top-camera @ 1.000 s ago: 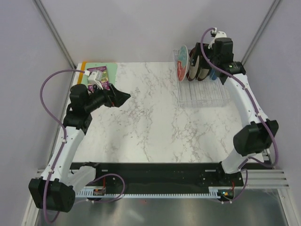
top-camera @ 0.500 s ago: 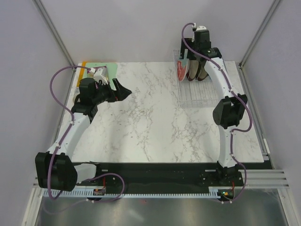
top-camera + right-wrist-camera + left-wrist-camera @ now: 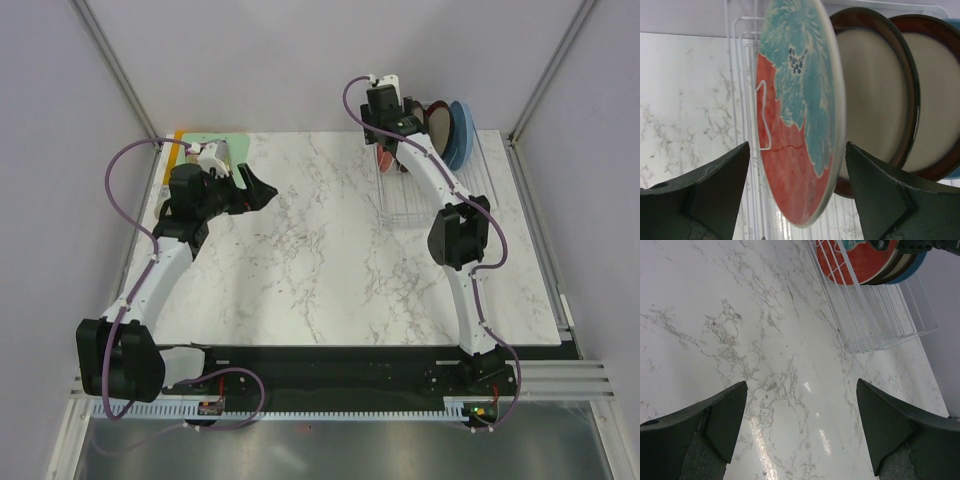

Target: Unload the plates from the dish rack

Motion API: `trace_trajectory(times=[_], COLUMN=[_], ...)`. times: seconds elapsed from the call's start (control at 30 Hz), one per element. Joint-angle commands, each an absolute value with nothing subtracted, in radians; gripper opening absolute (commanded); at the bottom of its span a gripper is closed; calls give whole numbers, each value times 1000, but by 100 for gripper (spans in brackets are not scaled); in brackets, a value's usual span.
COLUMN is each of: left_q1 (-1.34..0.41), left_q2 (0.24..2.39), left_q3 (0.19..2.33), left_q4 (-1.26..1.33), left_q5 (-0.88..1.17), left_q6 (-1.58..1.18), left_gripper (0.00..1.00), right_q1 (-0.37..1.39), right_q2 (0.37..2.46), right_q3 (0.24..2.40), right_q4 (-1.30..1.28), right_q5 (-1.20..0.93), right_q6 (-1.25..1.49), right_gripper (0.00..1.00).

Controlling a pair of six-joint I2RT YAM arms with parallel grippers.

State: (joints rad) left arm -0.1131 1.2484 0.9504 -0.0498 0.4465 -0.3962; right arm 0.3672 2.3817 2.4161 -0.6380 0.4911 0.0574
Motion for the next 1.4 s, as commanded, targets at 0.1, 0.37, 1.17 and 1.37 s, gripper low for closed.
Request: trace_trajectory(times=[0.1,0.37,1.17,1.37], left_q1=[-112,-112,-123,-123], left_q2=[1223,1232,1261,1252], left_q3=[927,910,923,925], left_q4=[-11,-11,-31,-34], left_q5=[448,459,482,482], left_q6=[-423,-420,-433,-433], left_gripper=[96,88,84,89], right_q1=[342,308,449,472], right_q2=[2395,2390,2140,2023], right_q3=[2438,2425,2188,2207], right_q4=[-572,-557,-8,-106], right_q5=[604,453,1143,1060], right_q6=[41,72,-351,-286], right_gripper=[83,31,0,0])
